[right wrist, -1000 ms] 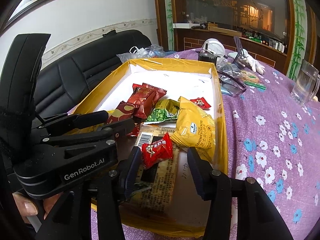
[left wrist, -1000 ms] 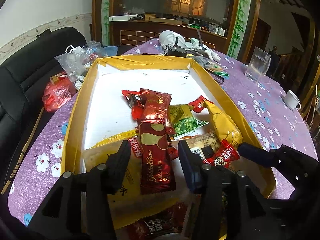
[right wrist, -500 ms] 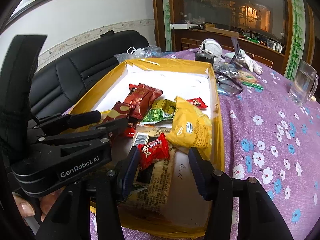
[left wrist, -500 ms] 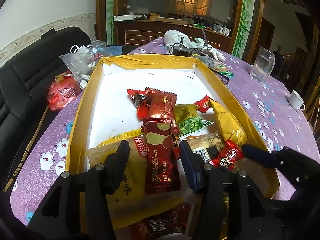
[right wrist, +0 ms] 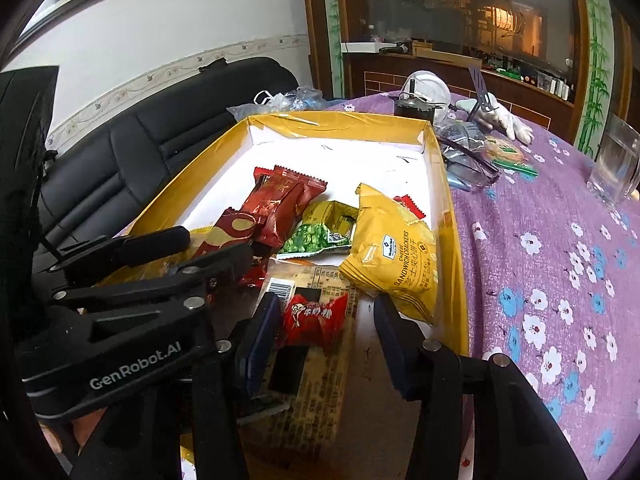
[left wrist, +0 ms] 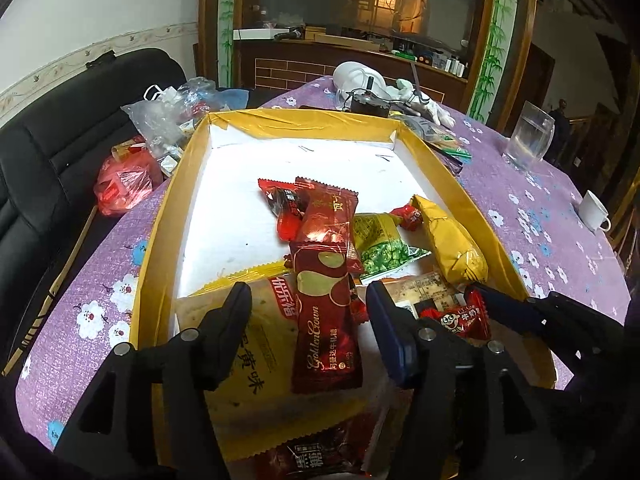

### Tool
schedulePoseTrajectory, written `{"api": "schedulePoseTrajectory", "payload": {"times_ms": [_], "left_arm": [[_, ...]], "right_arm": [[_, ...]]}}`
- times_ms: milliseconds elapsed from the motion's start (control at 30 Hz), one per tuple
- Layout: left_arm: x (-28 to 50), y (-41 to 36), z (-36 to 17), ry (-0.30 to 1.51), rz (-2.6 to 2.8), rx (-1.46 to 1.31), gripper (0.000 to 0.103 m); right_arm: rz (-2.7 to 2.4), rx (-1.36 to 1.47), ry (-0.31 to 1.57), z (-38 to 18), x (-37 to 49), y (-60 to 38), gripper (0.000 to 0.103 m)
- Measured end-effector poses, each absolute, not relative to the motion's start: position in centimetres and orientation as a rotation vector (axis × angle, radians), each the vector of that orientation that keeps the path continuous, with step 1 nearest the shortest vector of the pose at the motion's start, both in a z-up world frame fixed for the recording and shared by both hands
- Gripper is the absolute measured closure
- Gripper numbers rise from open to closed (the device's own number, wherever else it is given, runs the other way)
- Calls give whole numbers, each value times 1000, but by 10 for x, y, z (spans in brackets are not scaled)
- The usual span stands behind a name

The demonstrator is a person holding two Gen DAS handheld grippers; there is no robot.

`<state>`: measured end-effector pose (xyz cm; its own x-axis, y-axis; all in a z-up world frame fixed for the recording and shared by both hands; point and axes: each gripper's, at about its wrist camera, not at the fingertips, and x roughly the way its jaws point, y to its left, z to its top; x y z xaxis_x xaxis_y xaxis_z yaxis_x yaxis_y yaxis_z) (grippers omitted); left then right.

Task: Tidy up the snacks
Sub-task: 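Lift both open tools up out of the box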

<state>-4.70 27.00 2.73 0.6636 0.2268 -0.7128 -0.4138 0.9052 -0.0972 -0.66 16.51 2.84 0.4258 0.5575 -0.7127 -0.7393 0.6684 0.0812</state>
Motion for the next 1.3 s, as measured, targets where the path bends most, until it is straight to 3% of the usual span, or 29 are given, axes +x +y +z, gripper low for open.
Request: {"api": "schedulePoseTrajectory", "payload": {"times_ms": [633, 767, 1300], "left_arm": [[-41, 266, 24, 803, 432, -210, 36], [-36, 266, 25, 823, 418, -210, 29], [-42, 263, 27, 783, 446, -198, 29]], "right_arm": [[838, -318, 756, 30, -19, 156, 45], [839, -320, 740, 32, -21, 151, 45], [840, -234, 766, 38, -16, 136, 45]]}}
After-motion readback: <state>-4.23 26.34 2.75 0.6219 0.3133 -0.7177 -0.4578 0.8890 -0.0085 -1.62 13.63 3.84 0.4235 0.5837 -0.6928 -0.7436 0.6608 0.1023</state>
